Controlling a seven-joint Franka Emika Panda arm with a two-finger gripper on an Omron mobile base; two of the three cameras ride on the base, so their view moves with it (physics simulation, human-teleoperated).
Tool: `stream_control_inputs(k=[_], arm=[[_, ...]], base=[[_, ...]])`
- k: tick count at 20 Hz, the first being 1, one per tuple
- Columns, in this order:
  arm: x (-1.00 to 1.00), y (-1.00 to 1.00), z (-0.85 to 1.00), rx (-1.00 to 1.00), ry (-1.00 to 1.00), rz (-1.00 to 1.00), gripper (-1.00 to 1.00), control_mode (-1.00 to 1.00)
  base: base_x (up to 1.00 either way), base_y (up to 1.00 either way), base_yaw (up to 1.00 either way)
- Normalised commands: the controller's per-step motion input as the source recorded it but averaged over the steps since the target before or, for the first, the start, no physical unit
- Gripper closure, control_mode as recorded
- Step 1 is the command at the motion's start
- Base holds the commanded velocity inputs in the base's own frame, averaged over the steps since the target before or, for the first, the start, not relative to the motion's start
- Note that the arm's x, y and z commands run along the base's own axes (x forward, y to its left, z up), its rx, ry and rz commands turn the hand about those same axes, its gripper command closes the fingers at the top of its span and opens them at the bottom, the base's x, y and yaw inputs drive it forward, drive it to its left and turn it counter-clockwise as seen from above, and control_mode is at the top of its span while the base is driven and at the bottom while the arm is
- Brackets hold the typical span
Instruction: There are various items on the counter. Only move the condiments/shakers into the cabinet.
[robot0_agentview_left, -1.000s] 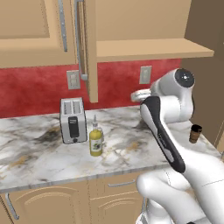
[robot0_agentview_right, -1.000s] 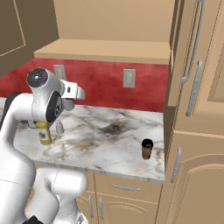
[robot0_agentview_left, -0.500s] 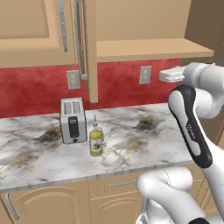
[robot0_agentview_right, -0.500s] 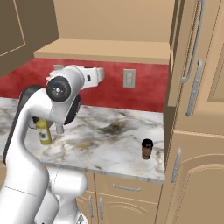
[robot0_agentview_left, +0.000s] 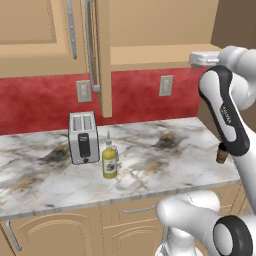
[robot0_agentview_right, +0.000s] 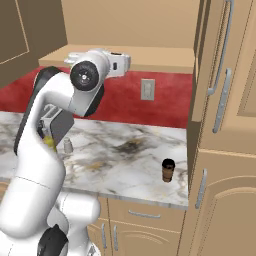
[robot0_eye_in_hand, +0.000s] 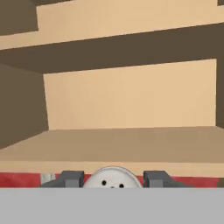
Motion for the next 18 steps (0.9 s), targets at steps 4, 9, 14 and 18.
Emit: stream_control_inputs(k=[4,9,14,18], arm=[[0.47,0.0,0.2,0.06,0.23,0.0,1.0,-1.0],[0.03,0.0,0.0,0.0,0.0,0.0,1.0,-1.0],[0.34,0.07,-0.03,-0.07,0.0,-0.03,1.0,-1.0],[0.56,0.01,0.0,-0.05,0.0,-0.08,1.0,-1.0]], base=[[0.0,0.0,0.0],[0.0,0.0,0.0],[0.0,0.0,0.0],[0.0,0.0,0.0]])
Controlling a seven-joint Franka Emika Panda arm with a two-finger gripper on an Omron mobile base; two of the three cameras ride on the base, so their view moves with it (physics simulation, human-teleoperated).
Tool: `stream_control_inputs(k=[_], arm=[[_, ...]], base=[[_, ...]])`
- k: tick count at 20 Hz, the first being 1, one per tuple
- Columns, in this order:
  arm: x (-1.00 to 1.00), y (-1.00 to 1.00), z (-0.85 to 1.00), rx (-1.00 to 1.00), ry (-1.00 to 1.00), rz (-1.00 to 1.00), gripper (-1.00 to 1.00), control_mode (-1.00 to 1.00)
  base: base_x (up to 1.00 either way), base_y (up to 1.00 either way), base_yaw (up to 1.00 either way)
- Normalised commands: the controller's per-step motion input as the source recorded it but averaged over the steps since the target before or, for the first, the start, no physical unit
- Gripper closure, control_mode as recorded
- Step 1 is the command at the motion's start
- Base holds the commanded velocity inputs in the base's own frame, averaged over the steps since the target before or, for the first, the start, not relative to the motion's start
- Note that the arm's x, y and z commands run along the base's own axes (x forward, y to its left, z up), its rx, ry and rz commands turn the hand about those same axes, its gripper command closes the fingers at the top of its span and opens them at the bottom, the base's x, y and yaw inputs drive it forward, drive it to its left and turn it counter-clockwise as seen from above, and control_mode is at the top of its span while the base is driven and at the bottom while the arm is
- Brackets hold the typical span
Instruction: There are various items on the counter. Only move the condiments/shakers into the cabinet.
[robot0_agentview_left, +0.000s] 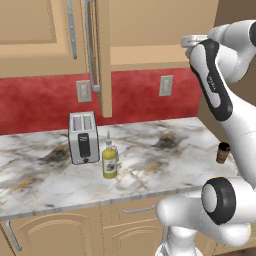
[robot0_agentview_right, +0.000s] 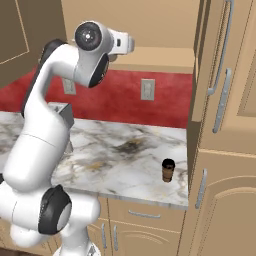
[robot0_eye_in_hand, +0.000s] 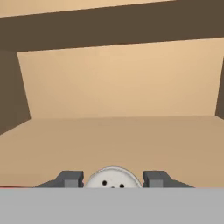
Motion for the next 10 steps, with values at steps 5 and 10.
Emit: stream_control_inputs(k=[5,10], arm=[[0.6,0.0,-0.04,-0.02,0.0,-0.07,1.0,-1.0],[0.63,0.0,-0.15,0.0,0.0,-0.05,1.0,-1.0]], base=[[0.0,0.0,0.0],[0.0,0.0,0.0]])
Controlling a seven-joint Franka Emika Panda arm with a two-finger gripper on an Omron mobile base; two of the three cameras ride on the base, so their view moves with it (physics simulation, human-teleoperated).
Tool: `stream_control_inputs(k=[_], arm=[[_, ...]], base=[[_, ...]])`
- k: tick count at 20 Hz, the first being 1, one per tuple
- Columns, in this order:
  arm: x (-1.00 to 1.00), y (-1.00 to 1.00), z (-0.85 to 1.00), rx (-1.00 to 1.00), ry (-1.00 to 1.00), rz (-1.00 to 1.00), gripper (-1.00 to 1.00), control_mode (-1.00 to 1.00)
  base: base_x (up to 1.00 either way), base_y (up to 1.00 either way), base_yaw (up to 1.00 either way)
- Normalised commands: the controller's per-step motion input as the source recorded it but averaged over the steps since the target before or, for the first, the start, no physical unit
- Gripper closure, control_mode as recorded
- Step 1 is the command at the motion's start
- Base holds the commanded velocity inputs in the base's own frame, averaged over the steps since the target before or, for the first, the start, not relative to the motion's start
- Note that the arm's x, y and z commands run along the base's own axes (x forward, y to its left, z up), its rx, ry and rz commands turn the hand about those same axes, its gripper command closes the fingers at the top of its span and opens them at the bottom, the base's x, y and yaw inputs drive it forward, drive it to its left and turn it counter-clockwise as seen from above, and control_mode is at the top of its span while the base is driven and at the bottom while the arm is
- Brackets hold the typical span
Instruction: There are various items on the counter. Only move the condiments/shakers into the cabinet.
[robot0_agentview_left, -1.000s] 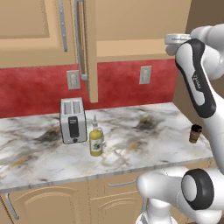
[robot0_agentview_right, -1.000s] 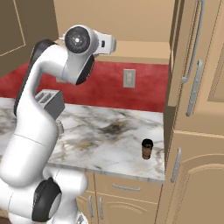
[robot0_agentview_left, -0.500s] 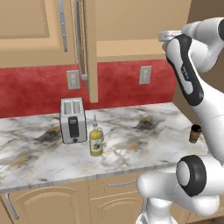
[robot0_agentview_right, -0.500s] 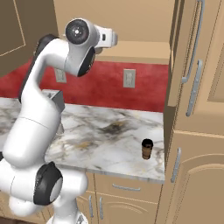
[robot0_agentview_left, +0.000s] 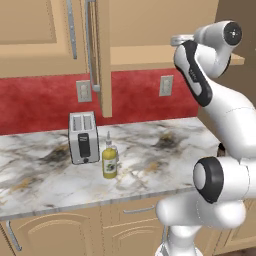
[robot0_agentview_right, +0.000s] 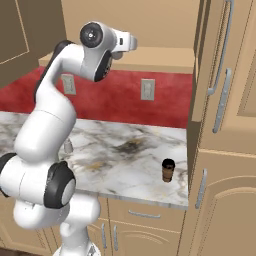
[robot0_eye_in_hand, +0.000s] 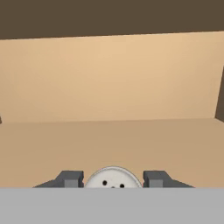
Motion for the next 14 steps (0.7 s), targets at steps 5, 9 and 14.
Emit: stream_control_inputs(k=[5,9,14], arm=[[0.61,0.0,-0.18,0.0,0.02,-0.04,1.0,-1.0],[0.51,0.0,-0.33,0.0,0.04,-0.02,1.0,-1.0],[0.36,0.0,-0.38,0.0,0.05,0.0,1.0,-1.0]], base=[[0.0,0.0,0.0],[0.0,0.0,0.0],[0.0,0.0,0.0]])
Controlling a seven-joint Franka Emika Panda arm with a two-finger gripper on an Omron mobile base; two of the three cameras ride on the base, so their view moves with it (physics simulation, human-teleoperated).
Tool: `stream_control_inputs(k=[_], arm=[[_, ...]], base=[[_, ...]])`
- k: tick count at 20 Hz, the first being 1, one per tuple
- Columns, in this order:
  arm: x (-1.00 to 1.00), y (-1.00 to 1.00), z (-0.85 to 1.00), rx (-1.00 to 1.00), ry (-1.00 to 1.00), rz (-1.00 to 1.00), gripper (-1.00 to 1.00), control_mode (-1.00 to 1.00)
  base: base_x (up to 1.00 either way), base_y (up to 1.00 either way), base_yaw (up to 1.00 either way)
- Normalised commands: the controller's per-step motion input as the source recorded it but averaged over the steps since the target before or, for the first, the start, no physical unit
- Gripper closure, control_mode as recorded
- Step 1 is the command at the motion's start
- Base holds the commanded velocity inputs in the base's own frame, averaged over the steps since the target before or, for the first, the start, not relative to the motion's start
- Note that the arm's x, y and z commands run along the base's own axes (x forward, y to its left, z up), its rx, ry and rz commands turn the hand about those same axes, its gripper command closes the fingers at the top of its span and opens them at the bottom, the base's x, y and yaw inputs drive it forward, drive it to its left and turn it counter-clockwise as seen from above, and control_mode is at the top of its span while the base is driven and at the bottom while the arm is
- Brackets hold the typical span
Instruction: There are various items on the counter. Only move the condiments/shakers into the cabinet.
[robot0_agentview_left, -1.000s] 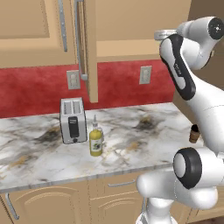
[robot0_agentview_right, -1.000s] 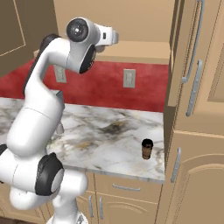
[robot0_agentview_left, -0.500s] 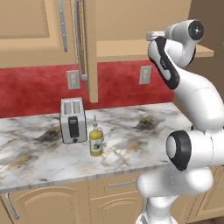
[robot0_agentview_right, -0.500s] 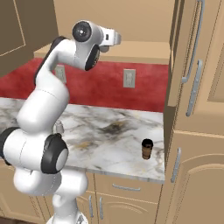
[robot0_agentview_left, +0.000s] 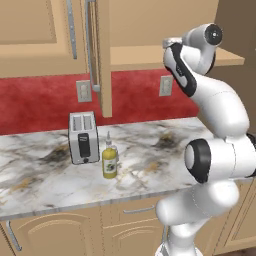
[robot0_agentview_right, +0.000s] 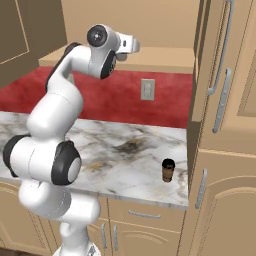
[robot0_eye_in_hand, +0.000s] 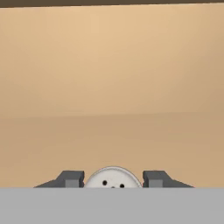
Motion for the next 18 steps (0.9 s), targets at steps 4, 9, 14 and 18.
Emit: stream_control_inputs(k=[4,9,14,18], arm=[[0.33,0.0,-0.24,0.0,0.07,0.0,1.0,-1.0],[0.33,0.0,-0.13,-0.02,0.01,0.0,-1.0,-1.0],[0.33,0.0,-0.12,-0.01,-0.02,0.0,-1.0,-1.0],[0.34,0.0,-0.14,-0.04,-0.03,0.0,-1.0,-1.0]], base=[[0.0,0.0,0.0],[0.0,0.0,0.0],[0.0,0.0,0.0],[0.0,0.0,0.0]])
